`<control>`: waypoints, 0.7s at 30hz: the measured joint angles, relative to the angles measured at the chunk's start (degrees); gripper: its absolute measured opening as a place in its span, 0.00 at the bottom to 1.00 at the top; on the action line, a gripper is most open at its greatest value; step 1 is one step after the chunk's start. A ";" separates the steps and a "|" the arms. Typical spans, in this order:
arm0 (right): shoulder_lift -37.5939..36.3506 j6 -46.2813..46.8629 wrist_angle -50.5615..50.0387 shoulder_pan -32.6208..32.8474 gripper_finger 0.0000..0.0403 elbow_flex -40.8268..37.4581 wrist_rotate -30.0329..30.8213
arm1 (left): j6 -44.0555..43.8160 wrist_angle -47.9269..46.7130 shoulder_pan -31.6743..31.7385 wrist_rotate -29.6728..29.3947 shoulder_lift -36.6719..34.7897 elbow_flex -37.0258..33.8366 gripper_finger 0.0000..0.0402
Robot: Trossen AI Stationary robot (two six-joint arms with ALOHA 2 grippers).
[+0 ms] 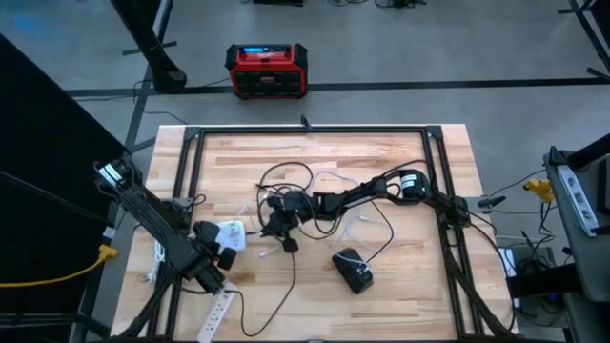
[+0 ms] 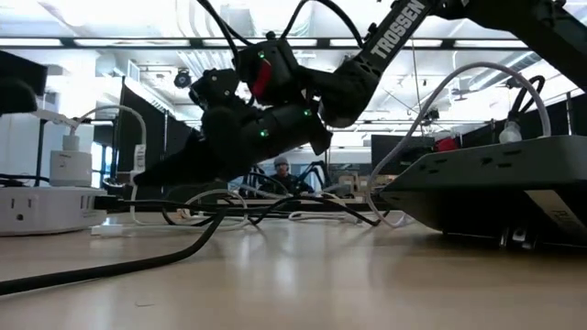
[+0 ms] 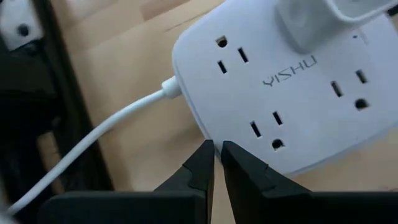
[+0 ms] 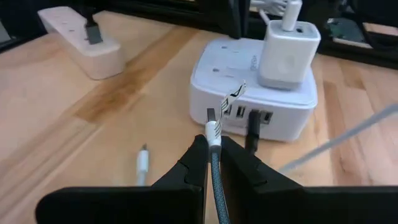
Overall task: Insert USB
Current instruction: Insert the blue charger cable into the top white outlet extension
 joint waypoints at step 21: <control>2.02 -2.83 1.10 -2.49 0.04 0.00 3.48 | 5.27 7.60 0.04 -8.44 0.10 0.44 0.06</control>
